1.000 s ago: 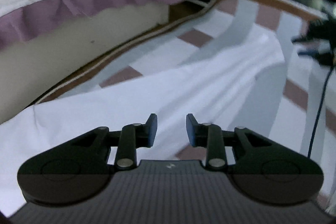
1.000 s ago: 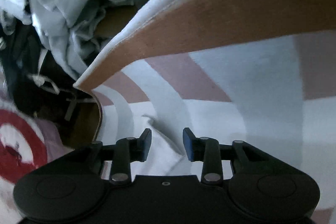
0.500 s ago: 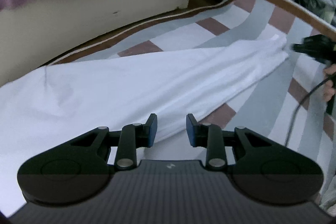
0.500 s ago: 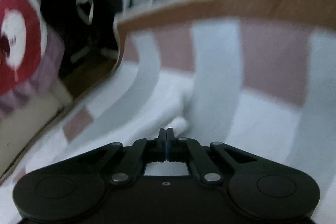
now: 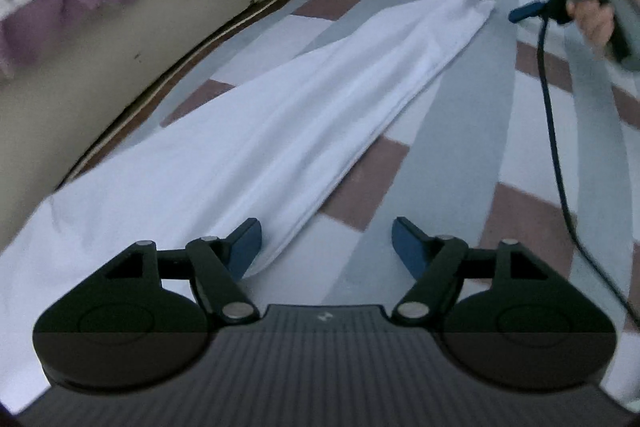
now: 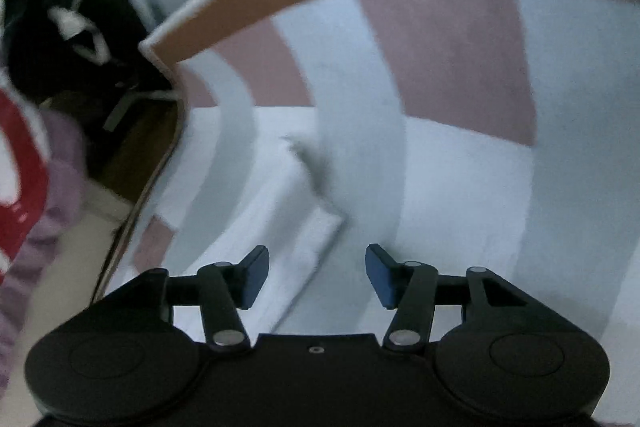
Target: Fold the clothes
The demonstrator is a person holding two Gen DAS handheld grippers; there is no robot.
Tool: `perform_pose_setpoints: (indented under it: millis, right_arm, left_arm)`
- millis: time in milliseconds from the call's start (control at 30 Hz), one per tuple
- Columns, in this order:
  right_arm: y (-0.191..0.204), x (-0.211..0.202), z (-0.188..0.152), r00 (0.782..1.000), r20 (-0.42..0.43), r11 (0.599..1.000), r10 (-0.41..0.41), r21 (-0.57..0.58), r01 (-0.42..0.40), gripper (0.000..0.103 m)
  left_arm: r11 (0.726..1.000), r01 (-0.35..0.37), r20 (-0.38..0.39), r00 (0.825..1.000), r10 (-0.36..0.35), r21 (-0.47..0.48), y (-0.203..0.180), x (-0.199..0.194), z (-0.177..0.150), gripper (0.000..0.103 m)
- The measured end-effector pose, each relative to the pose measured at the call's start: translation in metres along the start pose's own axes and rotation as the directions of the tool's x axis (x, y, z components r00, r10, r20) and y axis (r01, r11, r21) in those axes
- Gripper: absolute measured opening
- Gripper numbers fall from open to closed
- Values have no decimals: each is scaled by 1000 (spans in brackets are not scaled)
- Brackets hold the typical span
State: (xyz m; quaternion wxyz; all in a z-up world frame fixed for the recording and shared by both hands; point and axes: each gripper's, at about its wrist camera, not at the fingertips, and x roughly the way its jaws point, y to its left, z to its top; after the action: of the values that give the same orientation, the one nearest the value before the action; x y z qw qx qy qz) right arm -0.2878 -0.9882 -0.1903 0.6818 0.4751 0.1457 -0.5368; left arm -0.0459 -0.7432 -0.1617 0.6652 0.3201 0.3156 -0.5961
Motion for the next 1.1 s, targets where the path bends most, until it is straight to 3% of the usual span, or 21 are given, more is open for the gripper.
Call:
perform_pose_setpoints:
  millis: [33, 67, 100, 133, 167, 200, 300, 400, 567, 733, 833, 867, 933, 967, 1000, 1067, 1100]
  right_arm:
    - [1, 1, -6, 999, 52, 1000, 2, 0, -2, 60]
    - [2, 1, -12, 995, 104, 1000, 3, 0, -3, 61]
    - [11, 6, -17, 992, 126, 997, 3, -81, 7, 58]
    - [21, 11, -22, 990, 143, 984, 4, -177, 22, 30]
    - [34, 18, -29, 987, 158, 957, -24, -281, 69, 10]
    - [40, 19, -34, 983, 179, 933, -49, -343, 109, 9]
    - [37, 0, -25, 971, 222, 942, -84, -300, 150, 7]
    - [44, -26, -10, 966, 249, 946, -76, -289, 149, 6]
    - [57, -20, -12, 951, 235, 874, -199, -396, 281, 6]
    - [33, 1, -17, 953, 184, 882, -240, -368, 293, 5]
    - [30, -2, -19, 939, 203, 859, -279, -384, 338, 6]
    - [34, -1, -20, 925, 226, 840, -306, -393, 374, 6]
    - [36, -2, -18, 903, 244, 816, -352, -393, 424, 7]
    - [38, -2, -19, 888, 254, 800, -383, -389, 456, 9]
    - [39, -7, -20, 852, 288, 764, -438, -380, 521, 14]
    - [42, -19, -16, 806, 347, 719, -480, -370, 588, 16]
    - [41, -27, -12, 812, 347, 739, -470, -348, 576, 22]
  left_arm:
    - [1000, 8, 7, 1000, -8, -15, 1, 2, 1, 68]
    - [999, 4, 18, 1000, -3, -40, 6, 3, 4, 51]
    - [999, -8, 15, 1000, 9, -49, 9, 2, 7, 21]
    - [998, -18, 12, 1000, 18, -59, 12, 2, 10, 4]
    - [993, 19, 2, 1000, -18, -117, 21, 2, 13, 2]
    - [983, 54, -5, 998, -56, -173, 30, 2, 16, 2]
    - [936, 165, 19, 986, -168, -311, 53, -4, 13, 2]
    - [923, 196, 9, 979, -204, -331, 53, -1, 10, 3]
    - [899, 244, -6, 964, -264, -363, 52, 4, 6, 3]
    - [916, 210, -26, 972, -232, -341, 42, 5, 8, 7]
    - [919, 184, -49, 976, -214, -348, 39, 1, 10, 11]
    - [920, 183, -59, 975, -216, -347, 37, -3, 9, 12]
    - [928, 177, -73, 975, -212, -328, 35, -15, 6, 23]
    - [933, 159, -80, 978, -194, -322, 36, -23, 1, 42]
    - [938, 141, -87, 980, -177, -316, 36, -32, -4, 49]
    - [941, 116, -95, 984, -153, -318, 41, -52, -16, 49]
    - [939, 98, -102, 985, -139, -329, 44, -63, -23, 50]
